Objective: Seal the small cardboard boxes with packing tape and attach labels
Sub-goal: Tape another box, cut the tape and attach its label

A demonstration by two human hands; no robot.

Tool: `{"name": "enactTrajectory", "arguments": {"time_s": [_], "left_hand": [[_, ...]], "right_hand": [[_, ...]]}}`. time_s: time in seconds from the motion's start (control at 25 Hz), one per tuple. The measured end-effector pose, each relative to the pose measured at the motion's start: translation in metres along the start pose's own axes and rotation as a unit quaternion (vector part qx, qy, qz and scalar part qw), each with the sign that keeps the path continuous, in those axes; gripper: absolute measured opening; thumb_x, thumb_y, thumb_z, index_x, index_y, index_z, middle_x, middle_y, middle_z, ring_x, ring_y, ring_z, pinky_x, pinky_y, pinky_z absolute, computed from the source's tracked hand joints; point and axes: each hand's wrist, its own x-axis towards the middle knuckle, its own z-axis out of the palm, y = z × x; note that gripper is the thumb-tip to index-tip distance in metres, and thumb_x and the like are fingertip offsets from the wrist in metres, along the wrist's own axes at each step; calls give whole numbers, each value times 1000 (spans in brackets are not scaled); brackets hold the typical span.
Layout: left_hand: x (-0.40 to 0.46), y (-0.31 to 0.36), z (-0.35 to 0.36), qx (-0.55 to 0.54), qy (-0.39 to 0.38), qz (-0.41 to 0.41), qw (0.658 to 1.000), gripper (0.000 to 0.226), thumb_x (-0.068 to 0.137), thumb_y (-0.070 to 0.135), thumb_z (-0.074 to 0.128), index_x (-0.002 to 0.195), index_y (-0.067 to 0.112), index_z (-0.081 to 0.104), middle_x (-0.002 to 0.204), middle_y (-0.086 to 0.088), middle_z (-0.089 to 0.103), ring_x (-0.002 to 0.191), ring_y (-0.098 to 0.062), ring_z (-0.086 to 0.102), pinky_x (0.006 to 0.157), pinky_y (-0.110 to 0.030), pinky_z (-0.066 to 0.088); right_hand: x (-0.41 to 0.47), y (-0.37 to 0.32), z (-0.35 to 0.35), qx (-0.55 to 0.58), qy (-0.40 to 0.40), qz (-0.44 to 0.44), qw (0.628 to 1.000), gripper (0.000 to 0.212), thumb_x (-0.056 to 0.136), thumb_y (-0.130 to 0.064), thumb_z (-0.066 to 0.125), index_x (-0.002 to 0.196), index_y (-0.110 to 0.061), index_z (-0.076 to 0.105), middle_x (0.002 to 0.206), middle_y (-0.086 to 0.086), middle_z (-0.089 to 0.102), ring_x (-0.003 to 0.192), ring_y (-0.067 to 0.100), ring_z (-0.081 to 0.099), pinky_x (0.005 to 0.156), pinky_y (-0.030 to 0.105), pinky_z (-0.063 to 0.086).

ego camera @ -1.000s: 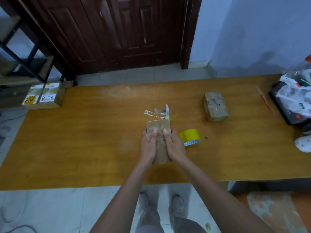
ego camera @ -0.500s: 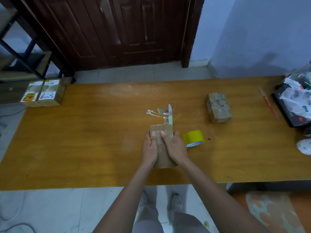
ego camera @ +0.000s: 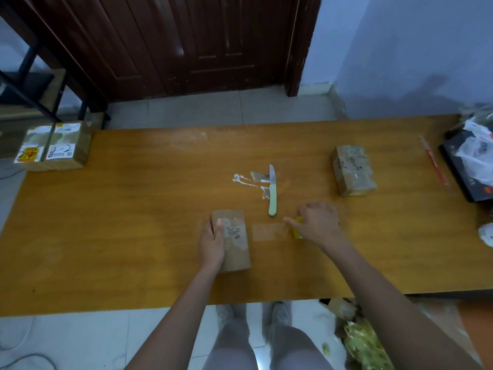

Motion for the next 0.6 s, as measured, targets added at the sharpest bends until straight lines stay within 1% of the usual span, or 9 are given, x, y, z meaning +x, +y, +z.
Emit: {"name": "enactTrajectory", "arguments": {"time_s": [0.04,0.12,0.2,0.28,0.36,0.4,0.44,0.52,0.6], "left_hand": [[4,-2,-1,44,20,16,999,48,102,43,36,131,10,54,128,-11,59,119,-30,54,101,-45,45],[7,-3,-2,150,75,52,985,39,103,36,38,117,8,62,119,-11,60,114,-29,52,98,-39,43],[6,0,-1,168,84,48,981,38,103,34,36,113,6,60,115,-11,58,106,-28,55,89,-42,48],[5,3,2,158,73,37,984,37,104,32,35,109,4,58,111,-11,56,99,-26,56,82,-42,51],[6,6,5,150,75,31,985,36,105,29,34,107,2,58,109,-12,56,99,-27,55,81,-40,48],[5,8,7,144,77,25,986,37,105,28,33,107,2,58,109,-13,56,100,-28,54,82,-40,47],[5,9,10,138,80,19,987,37,105,27,32,107,1,58,110,-14,57,101,-29,54,85,-41,47],[7,13,13,129,81,8,988,38,105,26,32,109,-1,58,111,-15,57,104,-30,53,89,-41,45],[7,14,15,116,83,3,990,38,105,26,32,110,-1,58,113,-16,56,106,-31,53,89,-41,45]], "right_hand": [[0,4,8,-7,-42,5,999,50,90,-61,46,107,-17,62,110,4,59,108,25,50,91,38,44],[0,5,18,24,-30,16,999,44,87,-55,55,105,-16,62,107,4,57,108,25,48,88,37,46],[1,3,19,36,4,32,999,40,80,-55,65,91,-18,62,97,1,56,104,24,49,83,36,47],[2,1,15,60,3,52,997,40,73,-52,73,74,-17,54,84,-1,52,100,23,51,74,34,46],[1,7,11,195,4,82,977,38,71,-44,76,72,-11,57,75,2,52,90,23,56,62,30,38],[-1,10,7,285,0,103,953,39,70,-42,77,80,-8,63,75,5,55,83,23,57,60,30,34],[-4,14,3,351,2,107,930,38,68,-42,79,80,-10,64,73,6,55,75,23,55,58,30,32],[-16,16,-4,397,14,75,915,42,64,-39,83,65,-16,48,64,3,44,62,19,44,53,30,27],[-30,14,-9,443,18,64,894,50,66,-30,85,62,-16,38,62,2,37,58,17,37,54,32,26]]}}
